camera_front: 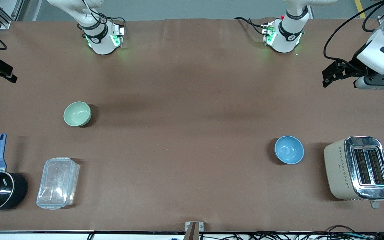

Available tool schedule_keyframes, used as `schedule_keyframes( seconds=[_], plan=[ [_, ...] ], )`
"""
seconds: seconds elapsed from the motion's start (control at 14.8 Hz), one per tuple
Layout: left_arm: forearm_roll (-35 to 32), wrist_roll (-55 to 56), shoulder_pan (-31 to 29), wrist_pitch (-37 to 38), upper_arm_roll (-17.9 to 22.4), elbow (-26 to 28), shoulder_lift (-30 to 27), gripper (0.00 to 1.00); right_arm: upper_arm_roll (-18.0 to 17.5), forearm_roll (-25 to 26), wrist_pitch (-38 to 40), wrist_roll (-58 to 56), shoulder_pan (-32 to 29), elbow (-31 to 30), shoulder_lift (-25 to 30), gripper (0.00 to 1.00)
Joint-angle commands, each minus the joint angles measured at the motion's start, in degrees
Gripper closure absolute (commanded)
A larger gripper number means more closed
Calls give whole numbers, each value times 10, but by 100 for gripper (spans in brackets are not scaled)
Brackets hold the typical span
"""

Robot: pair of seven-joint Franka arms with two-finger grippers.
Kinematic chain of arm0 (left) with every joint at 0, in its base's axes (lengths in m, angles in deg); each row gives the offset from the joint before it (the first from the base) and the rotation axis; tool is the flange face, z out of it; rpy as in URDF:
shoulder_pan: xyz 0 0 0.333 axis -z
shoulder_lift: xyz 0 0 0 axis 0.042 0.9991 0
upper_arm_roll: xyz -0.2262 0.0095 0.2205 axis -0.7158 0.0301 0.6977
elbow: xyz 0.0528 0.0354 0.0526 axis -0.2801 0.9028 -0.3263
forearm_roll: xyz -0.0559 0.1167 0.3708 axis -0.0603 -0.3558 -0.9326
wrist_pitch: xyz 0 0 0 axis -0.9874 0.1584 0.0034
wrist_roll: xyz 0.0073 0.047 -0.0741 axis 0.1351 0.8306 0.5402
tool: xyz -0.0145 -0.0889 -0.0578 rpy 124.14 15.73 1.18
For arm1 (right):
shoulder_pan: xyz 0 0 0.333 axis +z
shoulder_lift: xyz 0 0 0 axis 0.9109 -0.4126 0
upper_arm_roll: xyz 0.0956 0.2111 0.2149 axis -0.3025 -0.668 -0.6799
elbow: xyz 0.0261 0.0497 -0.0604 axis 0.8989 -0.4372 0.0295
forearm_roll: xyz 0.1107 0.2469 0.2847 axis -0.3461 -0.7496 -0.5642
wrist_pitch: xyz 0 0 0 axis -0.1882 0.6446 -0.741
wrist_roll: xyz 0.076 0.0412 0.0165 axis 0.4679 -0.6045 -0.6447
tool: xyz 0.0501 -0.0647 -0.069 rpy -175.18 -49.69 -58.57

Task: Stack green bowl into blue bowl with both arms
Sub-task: 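Reach the left gripper toward the blue bowl beside the toaster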

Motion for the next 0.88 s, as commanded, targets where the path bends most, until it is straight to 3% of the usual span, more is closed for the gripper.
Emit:
schedule_keyframes(
  seconds=[0.0, 0.2, 0.34, 0.47, 0.68, 0.81],
  plan=[
    [2, 2, -4, 12, -5, -8, -3, 0, 3, 3, 7, 5, 7, 7, -5, 0],
    [1, 1, -8, 11, -4, -19, 17, 0, 3, 2, 6, 6, 6, 5, -4, 0],
    [0, -2, -9, -25, 0, -16, 71, 0, 3, 2, 4, 6, 6, 4, -4, 0],
    [-30, -1, -14, -95, 1, 17, 115, 0, 3, 2, 2, 6, 6, 4, -5, 0],
    [-46, 0, -37, -273, 1, 101, 159, 0, 3, 0, 2, 5, 2, 1, -5, 0],
    [-52, -1, -54, -365, 1, 131, 202, 0, 23, 0, -18, 3, 2, -31, -5, 1]
  ],
)
